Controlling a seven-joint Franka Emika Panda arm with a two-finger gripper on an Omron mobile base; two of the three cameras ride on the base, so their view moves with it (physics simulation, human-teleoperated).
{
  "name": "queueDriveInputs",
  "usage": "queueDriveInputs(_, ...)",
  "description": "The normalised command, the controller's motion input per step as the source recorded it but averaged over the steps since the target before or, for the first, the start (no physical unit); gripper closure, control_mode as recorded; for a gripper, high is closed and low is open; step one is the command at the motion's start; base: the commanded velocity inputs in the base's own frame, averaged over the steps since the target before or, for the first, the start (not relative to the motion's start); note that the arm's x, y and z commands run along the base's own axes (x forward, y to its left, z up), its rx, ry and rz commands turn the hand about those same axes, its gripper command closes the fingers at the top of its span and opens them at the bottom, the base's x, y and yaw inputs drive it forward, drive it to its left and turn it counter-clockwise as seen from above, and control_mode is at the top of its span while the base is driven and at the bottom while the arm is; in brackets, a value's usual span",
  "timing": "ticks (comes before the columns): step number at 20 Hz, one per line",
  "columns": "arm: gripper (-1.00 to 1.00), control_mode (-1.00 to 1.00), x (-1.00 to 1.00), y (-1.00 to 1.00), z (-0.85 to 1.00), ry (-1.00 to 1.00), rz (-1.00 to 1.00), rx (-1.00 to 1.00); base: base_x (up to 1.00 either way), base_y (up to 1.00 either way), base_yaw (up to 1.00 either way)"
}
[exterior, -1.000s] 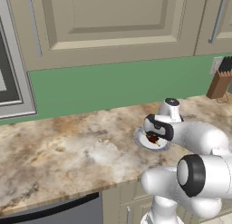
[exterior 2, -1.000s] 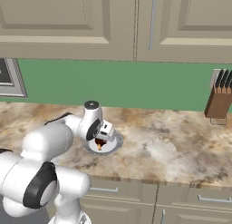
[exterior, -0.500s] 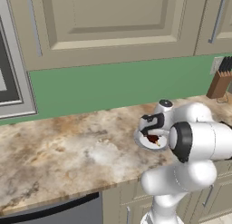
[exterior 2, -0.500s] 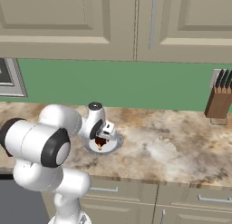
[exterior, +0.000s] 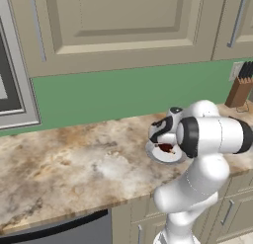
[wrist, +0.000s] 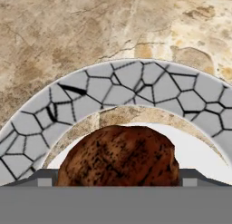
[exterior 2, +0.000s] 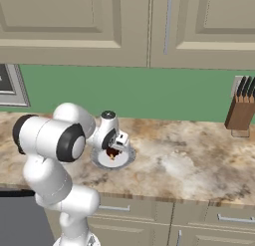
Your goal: Pick up the knife from the drawer and place it on the cutting board. Then place the meat from the plate to the cutting board.
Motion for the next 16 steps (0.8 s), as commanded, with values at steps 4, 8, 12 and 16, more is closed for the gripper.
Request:
queueDriveInputs(4,1.00,-1.00,0.00,0.00,-0.50,0.00,0.00,0.00,0.00,0.00,0.00)
queueDriveInputs(8,1.00,-1.00,-0.02,0.00,-0.27,0.00,0.00,0.00,0.00,0.00,0.00)
queueDriveInputs(12,1.00,-1.00,-0.17,0.00,-0.02,-0.06,0.00,0.00,0.00,0.00,0.00)
queueDriveInputs(16,1.00,-1.00,-0.31,-0.06,0.31,-0.22,0.00,0.00,0.00,0.00,0.00)
